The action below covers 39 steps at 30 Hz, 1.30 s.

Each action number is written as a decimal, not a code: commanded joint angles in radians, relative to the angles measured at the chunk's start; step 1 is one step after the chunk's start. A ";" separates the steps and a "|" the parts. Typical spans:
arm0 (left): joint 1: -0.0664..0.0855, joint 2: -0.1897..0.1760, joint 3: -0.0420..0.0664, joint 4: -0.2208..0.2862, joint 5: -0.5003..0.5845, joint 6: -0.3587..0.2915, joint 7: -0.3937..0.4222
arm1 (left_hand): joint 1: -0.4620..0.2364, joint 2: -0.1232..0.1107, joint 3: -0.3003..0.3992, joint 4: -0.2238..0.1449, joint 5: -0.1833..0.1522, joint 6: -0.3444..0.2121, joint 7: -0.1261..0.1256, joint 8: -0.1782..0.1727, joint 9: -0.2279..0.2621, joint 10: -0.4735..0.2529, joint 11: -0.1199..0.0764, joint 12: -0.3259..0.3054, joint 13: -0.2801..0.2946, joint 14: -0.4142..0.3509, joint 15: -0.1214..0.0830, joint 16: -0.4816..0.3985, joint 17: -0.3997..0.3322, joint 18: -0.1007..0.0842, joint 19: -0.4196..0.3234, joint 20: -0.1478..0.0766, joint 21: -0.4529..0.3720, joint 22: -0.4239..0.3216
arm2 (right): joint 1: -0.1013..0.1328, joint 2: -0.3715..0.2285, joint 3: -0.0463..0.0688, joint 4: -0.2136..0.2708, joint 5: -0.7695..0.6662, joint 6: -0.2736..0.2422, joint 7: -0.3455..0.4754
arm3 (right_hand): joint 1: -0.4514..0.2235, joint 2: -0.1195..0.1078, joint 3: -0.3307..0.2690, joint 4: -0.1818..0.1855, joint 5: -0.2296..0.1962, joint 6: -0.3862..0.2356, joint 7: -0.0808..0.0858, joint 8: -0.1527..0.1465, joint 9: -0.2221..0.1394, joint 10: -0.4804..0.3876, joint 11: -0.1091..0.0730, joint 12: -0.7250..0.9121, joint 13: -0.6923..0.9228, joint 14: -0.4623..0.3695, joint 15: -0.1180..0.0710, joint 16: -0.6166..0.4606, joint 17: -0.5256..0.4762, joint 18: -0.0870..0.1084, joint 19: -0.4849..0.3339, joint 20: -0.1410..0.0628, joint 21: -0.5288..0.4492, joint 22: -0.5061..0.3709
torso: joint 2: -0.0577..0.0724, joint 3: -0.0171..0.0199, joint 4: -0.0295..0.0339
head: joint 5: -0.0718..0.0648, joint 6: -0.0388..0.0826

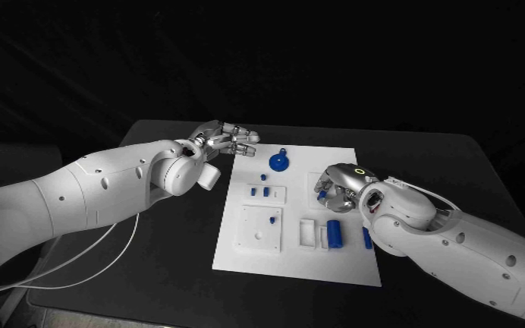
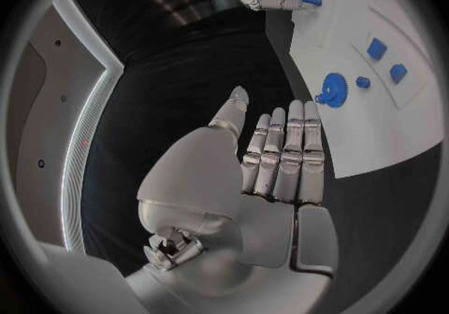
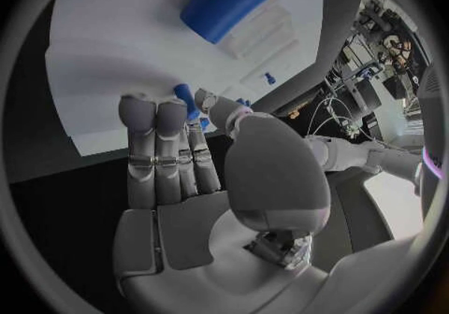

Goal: Assemble the parts on the task board

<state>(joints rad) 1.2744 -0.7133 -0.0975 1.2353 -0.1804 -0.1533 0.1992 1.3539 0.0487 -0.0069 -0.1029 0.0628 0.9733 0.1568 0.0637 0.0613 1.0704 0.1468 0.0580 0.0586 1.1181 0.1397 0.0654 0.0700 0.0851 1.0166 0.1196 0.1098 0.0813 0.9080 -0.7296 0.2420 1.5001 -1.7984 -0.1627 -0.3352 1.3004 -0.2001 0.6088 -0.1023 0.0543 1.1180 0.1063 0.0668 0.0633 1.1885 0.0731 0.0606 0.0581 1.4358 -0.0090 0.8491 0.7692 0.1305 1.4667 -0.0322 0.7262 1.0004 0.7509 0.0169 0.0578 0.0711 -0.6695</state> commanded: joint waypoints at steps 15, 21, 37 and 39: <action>0.000 -0.002 0.001 0.002 0.006 0.021 0.001 | 0.006 0.005 0.001 0.003 0.004 0.004 -0.001 -0.002 0.000 -0.005 0.001 0.001 0.002 -0.004 -0.002 -0.003 0.001 -0.015 -0.001 0.004 0.007 -0.001 | -0.001 0.002 -0.003 -0.001 -0.031 0.005 0.018 | 0.009 0.041 0.039 -0.018 -0.007 0.060 -0.009 0.001 0.003 0.064 -0.018 0.002 0.002 -0.011 -0.014 -0.006 0.004 -0.007 0.038 -0.011 0.004 0.012 | 0.000 0.0001 0.0005 | -0.002 -0.003; 0.000 -0.002 0.001 0.002 0.006 0.022 0.001 | 0.006 0.005 0.001 0.003 0.004 0.004 -0.001 -0.002 0.000 -0.005 0.001 0.001 0.002 -0.004 -0.002 -0.003 0.001 -0.015 -0.001 0.004 0.007 -0.001 | -0.001 0.003 -0.003 0.002 -0.045 -0.036 0.028 | 0.034 0.064 0.020 -0.047 -0.007 0.143 -0.027 0.004 0.011 0.169 -0.049 0.001 0.005 -0.016 -0.038 -0.005 0.014 -0.024 0.032 -0.036 0.046 0.053 | 0.000 0.0000 0.0005 | -0.003 -0.005; 0.000 0.001 0.001 -0.008 0.006 0.021 0.002 | 0.006 0.005 0.001 0.003 0.004 0.004 -0.001 -0.002 0.000 -0.005 0.001 0.001 0.002 -0.004 -0.002 -0.003 0.001 -0.015 -0.001 0.004 0.007 -0.001 | -0.001 -0.001 0.043 0.004 0.100 -0.061 0.069 | 0.019 0.082 0.025 -0.071 -0.006 0.158 -0.030 -0.002 0.008 0.182 -0.053 0.001 0.005 -0.008 -0.048 -0.028 0.032 -0.032 0.029 -0.051 0.056 0.108 | 0.000 0.0030 0.0029 | 0.014 -0.008; 0.000 0.002 0.001 -0.010 0.006 0.019 0.003 | 0.006 0.005 0.001 0.003 0.004 0.004 -0.001 -0.002 0.000 -0.005 0.001 0.001 0.002 -0.004 -0.002 -0.003 0.001 -0.015 -0.001 0.004 0.007 -0.001 | -0.001 -0.003 0.064 0.015 0.129 -0.059 0.075 | 0.018 0.084 0.023 -0.074 -0.006 0.157 -0.031 -0.003 0.008 0.181 -0.054 0.001 0.005 -0.008 -0.049 -0.029 0.033 -0.031 0.030 -0.052 0.053 0.109 | -0.001 0.0018 0.0031 | 0.015 -0.007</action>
<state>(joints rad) 1.2743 -0.7139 -0.0975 1.2253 -0.1802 -0.1446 0.1946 1.3539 0.0487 -0.0069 -0.1029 0.0627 0.9733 0.1568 0.0637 0.0613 1.0704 0.1468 0.0580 0.0586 1.1181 0.1396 0.0654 0.0700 0.0852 1.0166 0.1196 0.1098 0.0816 0.9069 -0.7315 0.3032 1.5068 -1.7508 -0.2167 -0.2953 1.3153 -0.1272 0.6347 -0.1701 0.0463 1.2703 0.0758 0.0643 0.0661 1.3511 0.0322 0.0634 0.0599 1.4273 -0.0535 0.8256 0.8017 0.0921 1.4685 -0.0769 0.7826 1.1089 0.7502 0.0187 0.0602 0.0842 -0.6768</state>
